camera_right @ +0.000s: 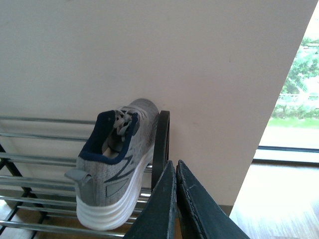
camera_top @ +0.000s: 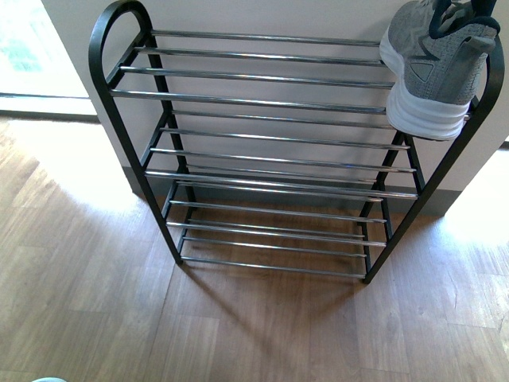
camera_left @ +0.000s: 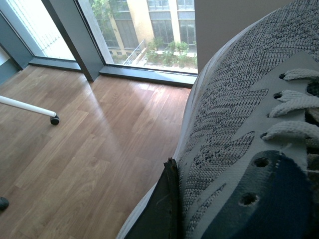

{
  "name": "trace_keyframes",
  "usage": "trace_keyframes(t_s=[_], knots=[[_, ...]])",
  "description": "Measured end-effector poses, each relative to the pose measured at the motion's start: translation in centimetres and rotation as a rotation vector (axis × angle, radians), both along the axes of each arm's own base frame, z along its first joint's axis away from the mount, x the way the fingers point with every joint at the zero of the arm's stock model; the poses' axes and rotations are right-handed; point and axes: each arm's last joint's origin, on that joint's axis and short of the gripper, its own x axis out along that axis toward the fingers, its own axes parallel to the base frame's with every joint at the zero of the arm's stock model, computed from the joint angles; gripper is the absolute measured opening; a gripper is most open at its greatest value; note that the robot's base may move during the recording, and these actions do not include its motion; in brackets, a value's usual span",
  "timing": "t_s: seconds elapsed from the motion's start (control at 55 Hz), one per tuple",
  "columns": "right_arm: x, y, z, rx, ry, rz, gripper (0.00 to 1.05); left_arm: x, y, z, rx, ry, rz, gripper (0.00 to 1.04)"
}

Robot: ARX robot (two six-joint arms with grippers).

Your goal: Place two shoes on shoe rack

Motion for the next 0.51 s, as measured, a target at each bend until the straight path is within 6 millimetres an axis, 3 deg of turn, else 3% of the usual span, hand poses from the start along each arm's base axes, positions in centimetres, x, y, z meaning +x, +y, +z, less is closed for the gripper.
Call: trace_keyframes(t_s=[0.509], knots=[[-5.4,0.0,-2.5,0.000,-0.001,0.001,0.01,0.0,0.0,0.0,0.000,0.000,-0.001,0.02]])
